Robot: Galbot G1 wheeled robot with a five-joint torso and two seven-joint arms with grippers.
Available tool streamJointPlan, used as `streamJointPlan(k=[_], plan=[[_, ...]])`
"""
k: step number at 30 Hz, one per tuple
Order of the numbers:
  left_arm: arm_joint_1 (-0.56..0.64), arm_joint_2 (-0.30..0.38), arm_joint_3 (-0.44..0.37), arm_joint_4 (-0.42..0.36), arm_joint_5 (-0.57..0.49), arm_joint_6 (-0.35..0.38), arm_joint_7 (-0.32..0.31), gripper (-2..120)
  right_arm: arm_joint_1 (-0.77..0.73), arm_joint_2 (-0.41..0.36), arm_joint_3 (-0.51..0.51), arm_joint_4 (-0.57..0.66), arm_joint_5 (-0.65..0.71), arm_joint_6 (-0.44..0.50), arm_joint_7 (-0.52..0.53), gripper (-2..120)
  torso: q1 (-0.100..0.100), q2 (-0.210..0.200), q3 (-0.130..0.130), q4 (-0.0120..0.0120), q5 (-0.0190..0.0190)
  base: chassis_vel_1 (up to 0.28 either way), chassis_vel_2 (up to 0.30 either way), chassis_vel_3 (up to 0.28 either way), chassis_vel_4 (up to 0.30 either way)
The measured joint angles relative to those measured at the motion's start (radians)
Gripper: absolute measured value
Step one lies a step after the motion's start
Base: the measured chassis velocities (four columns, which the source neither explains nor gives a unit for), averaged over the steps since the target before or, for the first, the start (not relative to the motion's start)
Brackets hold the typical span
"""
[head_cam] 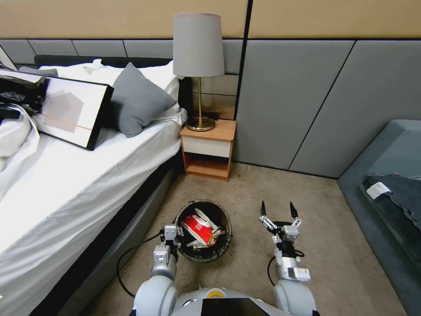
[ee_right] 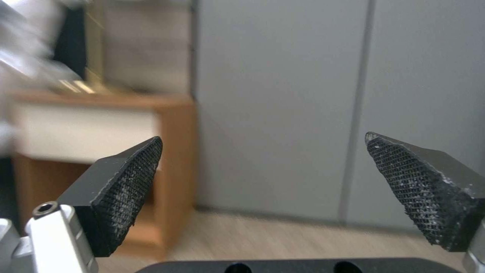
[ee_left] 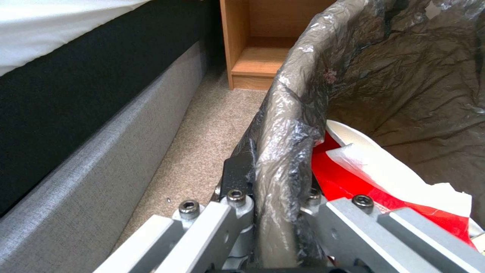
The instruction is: Pick up the trash bin, then pick up the garbage from the floor and place it into the trash bin.
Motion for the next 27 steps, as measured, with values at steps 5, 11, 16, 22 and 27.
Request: streamJointPlan(k=[5,11,16,22,27], plan=[[-0.001,0.001,0.000,0.001,0.000,0.000,-0.001,2,0.070,-0.039,0.041,-0.070,0.085,-0.213,0.027,100,0.000,0.000,0.000,-0.0001,0.0002,0.000,0.000,0.000,0.000],[-0.005,0.002,0.004,0.007,-0.001,0.000,-0.001,2,0.107,-0.062,0.060,-0.132,0.162,-0.353,0.053,100,0.000,0.000,0.000,0.0001,-0.0001,0.000,0.000,0.000,0.000],[-0.006,0.003,0.007,0.009,-0.002,0.000,-0.001,2,0.134,-0.073,0.074,-0.225,0.211,-0.426,0.088,100,0.000,0.000,0.000,-0.0002,0.0000,0.000,0.000,0.000,0.000],[-0.006,0.007,0.015,0.010,-0.003,0.002,-0.003,2,0.180,-0.079,0.079,-0.384,0.258,-0.478,0.125,100,0.000,0.000,0.000,-0.0001,0.0001,0.000,0.000,0.000,0.000],[-0.005,0.012,0.016,0.007,-0.004,0.005,-0.004,2,0.196,-0.084,0.080,-0.460,0.322,-0.493,0.128,100,0.000,0.000,0.000,-0.0002,0.0000,0.000,0.000,0.000,0.000]])
